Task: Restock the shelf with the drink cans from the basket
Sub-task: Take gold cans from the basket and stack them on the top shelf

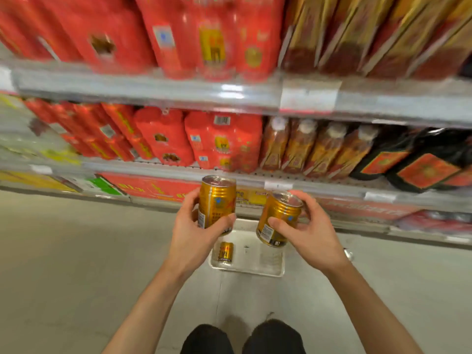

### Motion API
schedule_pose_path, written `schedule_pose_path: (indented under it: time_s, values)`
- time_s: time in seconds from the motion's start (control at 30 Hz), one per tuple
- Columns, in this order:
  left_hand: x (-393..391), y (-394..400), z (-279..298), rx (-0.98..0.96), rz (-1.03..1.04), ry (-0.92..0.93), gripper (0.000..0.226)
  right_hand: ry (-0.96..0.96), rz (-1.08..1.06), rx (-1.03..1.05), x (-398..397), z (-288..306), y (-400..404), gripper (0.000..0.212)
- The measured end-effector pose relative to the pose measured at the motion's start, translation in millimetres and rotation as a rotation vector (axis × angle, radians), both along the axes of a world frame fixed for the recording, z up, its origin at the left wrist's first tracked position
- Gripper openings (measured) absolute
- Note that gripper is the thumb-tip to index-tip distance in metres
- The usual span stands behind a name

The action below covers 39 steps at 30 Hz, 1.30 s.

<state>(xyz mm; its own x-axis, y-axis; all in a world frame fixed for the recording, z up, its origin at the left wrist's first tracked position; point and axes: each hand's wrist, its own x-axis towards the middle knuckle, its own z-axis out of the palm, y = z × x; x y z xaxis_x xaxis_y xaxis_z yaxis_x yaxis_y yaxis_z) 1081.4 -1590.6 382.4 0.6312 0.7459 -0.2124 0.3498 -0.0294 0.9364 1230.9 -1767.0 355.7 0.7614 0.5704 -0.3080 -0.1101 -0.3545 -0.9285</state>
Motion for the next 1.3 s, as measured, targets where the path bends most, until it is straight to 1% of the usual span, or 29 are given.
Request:
schedule_pose_path:
  time_s: [0.2, 0.27, 0.37, 0.47, 0.57, 0.77, 0.9, 0.97, 1.0, 1.13, 1.23, 1.27, 1.3]
  values:
    - [4, -29, 197, 0.036, 0.000, -0.078, 0.065, -0.079, -0.010, 0.034, 5, 207, -32, 0.067]
    - [6, -34, 254, 0.065, -0.025, -0.114, 0.061, -0.111, -0.010, 0.041, 6, 270, -38, 0.066]
    - [13, -31, 331, 0.117, -0.043, -0.169, 0.059, -0.177, -0.034, 0.086, 13, 352, -42, 0.066]
    - [21, -23, 392, 0.160, -0.077, -0.224, 0.055, -0.280, -0.040, 0.114, 22, 416, -39, 0.069]
    - [28, -8, 442, 0.215, -0.102, -0.304, 0.048, -0.351, -0.069, 0.160, 28, 468, -26, 0.064]
    - [42, 42, 524, 0.305, -0.170, -0.458, 0.056, -0.556, -0.128, 0.187, 29, 553, 14, 0.067]
    - [46, 82, 575, 0.381, -0.238, -0.530, 0.044, -0.669, -0.213, 0.232, 18, 598, 46, 0.069]
    - [49, 99, 598, 0.407, -0.268, -0.549, 0.044, -0.711, -0.247, 0.259, 14, 619, 61, 0.068]
    - [51, 108, 607, 0.427, -0.281, -0.553, 0.046, -0.734, -0.256, 0.266, 14, 629, 67, 0.066]
    - [56, 139, 642, 0.527, -0.286, -0.536, 0.065, -0.818, -0.268, 0.273, 17, 668, 96, 0.061]
    - [61, 159, 665, 0.611, -0.257, -0.556, 0.063, -0.891, -0.260, 0.290, 27, 698, 120, 0.066]
    - [63, 164, 674, 0.636, -0.246, -0.557, 0.064, -0.914, -0.260, 0.294, 31, 709, 127, 0.068]
    - [65, 167, 683, 0.659, -0.241, -0.557, 0.070, -0.932, -0.264, 0.297, 35, 719, 135, 0.069]
